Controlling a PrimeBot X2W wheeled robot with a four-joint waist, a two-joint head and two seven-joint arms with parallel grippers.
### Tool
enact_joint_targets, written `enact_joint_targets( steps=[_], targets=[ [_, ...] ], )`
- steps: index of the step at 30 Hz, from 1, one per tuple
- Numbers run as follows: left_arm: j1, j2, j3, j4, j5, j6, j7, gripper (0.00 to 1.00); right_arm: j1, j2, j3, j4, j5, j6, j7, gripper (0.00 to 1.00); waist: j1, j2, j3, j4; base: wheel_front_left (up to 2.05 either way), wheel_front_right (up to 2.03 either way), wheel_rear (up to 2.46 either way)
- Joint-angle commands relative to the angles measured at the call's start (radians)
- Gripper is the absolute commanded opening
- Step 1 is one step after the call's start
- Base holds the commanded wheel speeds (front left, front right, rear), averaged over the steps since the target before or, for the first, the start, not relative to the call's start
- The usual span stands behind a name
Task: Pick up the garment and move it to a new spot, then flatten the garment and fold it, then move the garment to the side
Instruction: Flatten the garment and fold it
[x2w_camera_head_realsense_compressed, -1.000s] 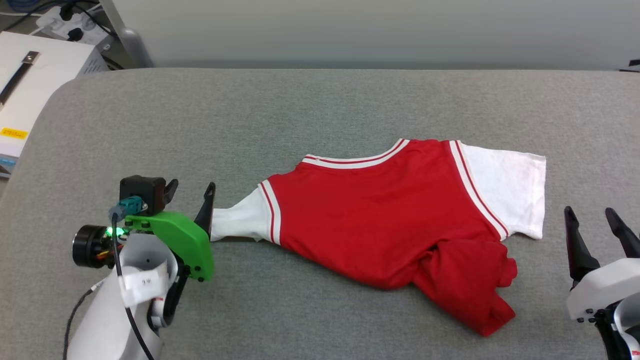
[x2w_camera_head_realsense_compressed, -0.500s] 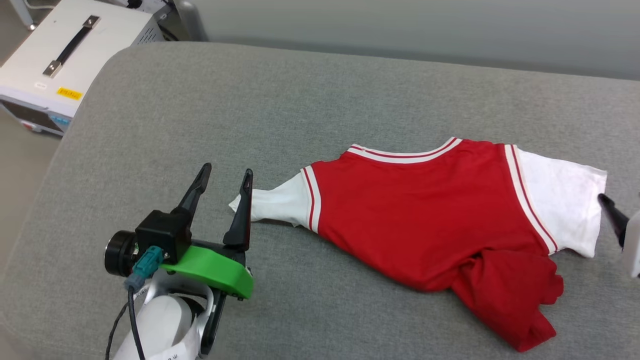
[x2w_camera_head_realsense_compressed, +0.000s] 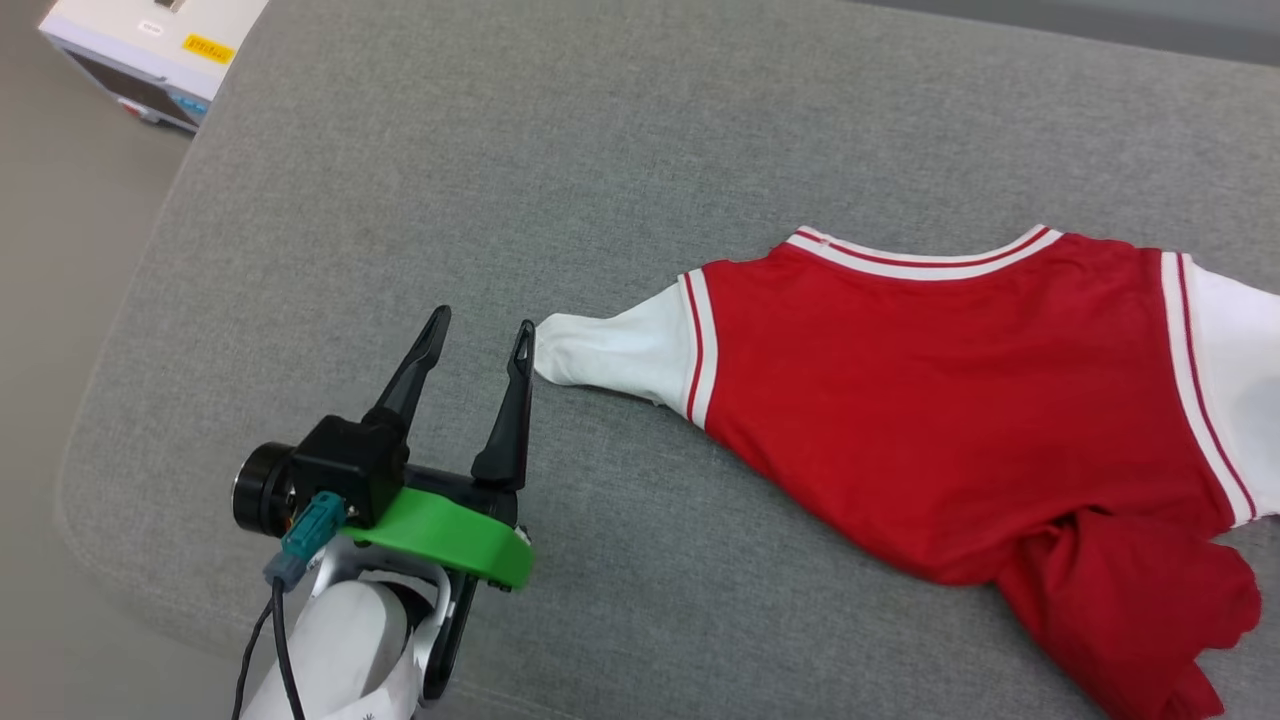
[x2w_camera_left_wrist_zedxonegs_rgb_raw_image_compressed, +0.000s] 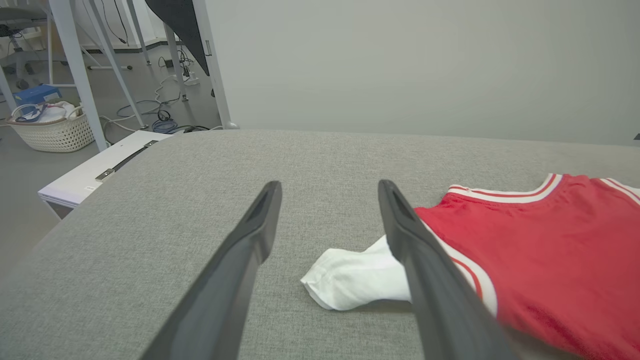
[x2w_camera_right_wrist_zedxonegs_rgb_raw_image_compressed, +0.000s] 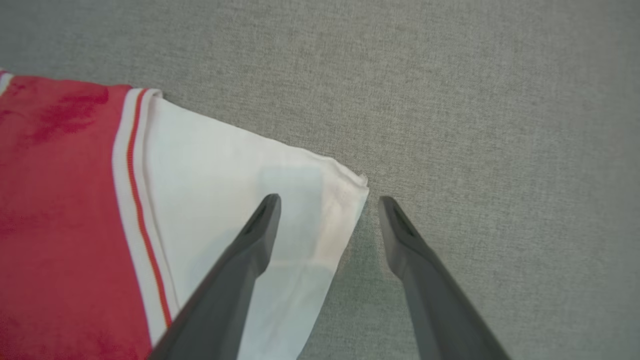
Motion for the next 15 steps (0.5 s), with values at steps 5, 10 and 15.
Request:
enact_joint_targets(
  steps=[5, 10, 15],
  targets=[
    [-0.03, -0.009, -0.003, 0.0, 0.008, 0.001, -0.016, 1.0, -0.034, 0.002, -0.014, 0.083, -0.01, -0.001, 0.003, 1.0, 0.0, 0.0, 0.066, 0.063, 0.0, 0.0, 0.0],
    [-0.031, -0.004, 0.004, 0.004, 0.003, 0.005, -0.02, 1.0, -0.01, 0.012, 0.01, 0.128, 0.008, -0.001, 0.009, 1.0, 0.0, 0.0, 0.067, 0.067, 0.0, 0.0, 0.0],
    [-0.03, 0.005, 0.012, 0.011, -0.002, 0.012, -0.018, 1.0, 0.02, 0.021, 0.023, 0.154, 0.033, -0.001, -0.002, 0.0, 0.0, 0.0, 0.05, 0.056, 0.0, 0.0, 0.0]
  ],
)
